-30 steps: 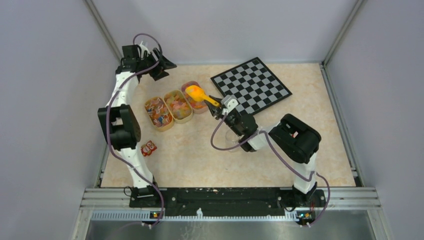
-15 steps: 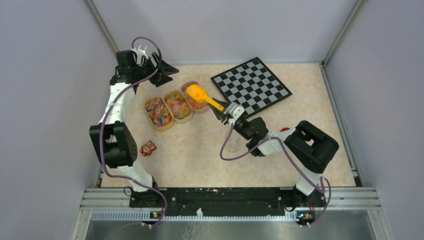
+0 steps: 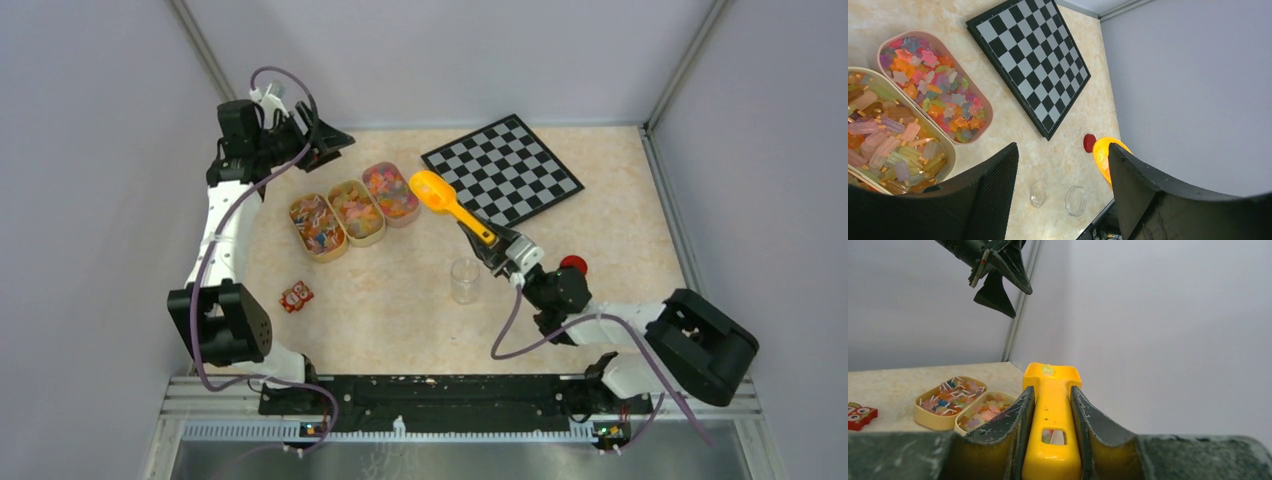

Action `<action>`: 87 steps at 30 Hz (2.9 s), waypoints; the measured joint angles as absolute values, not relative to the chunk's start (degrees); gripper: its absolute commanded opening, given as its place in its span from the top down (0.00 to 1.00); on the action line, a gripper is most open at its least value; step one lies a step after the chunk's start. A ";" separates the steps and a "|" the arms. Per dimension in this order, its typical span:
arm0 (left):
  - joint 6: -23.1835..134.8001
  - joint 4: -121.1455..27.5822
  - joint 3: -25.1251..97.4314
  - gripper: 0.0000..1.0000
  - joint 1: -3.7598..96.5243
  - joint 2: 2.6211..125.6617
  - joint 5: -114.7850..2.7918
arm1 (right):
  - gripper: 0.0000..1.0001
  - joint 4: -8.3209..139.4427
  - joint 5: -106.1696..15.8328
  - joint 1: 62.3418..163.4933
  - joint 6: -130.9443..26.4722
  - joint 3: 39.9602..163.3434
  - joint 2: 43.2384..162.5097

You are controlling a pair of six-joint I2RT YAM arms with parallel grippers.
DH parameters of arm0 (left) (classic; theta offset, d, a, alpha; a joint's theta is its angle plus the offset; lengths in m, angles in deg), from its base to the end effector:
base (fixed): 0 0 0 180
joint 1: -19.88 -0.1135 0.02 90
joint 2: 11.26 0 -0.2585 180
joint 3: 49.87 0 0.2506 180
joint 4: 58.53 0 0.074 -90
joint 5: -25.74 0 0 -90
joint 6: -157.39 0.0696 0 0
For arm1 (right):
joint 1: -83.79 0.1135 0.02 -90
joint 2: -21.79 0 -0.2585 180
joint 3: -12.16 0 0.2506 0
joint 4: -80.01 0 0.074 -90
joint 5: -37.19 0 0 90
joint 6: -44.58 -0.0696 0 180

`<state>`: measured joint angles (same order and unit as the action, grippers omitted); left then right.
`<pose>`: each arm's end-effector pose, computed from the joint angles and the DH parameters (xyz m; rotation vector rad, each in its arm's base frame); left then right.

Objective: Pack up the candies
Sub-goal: Move the packing bottle to the center of the board.

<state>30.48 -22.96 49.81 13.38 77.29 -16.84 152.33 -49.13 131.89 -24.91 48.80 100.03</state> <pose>0.3730 -0.0091 0.3702 -0.2095 2.0227 -1.1598 0.1824 0.2099 0.2735 -0.6377 0.8300 0.4705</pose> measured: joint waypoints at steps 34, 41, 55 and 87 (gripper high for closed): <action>53.43 -64.67 -8.33 0.05 61.42 44.68 -41.84 | 1.00 105.01 -55.36 132.06 -26.72 34.71 40.91; 60.99 -76.05 -11.61 0.01 72.20 51.78 -53.10 | 1.00 103.52 -56.84 132.06 -26.99 34.75 39.77; 66.09 -86.28 -10.74 0.01 75.24 65.86 -65.25 | 1.00 103.00 -57.72 132.06 -27.03 35.51 37.56; 69.87 -81.63 -6.80 0.30 75.45 62.62 -75.13 | 1.00 103.06 -53.30 132.06 -27.20 35.49 37.74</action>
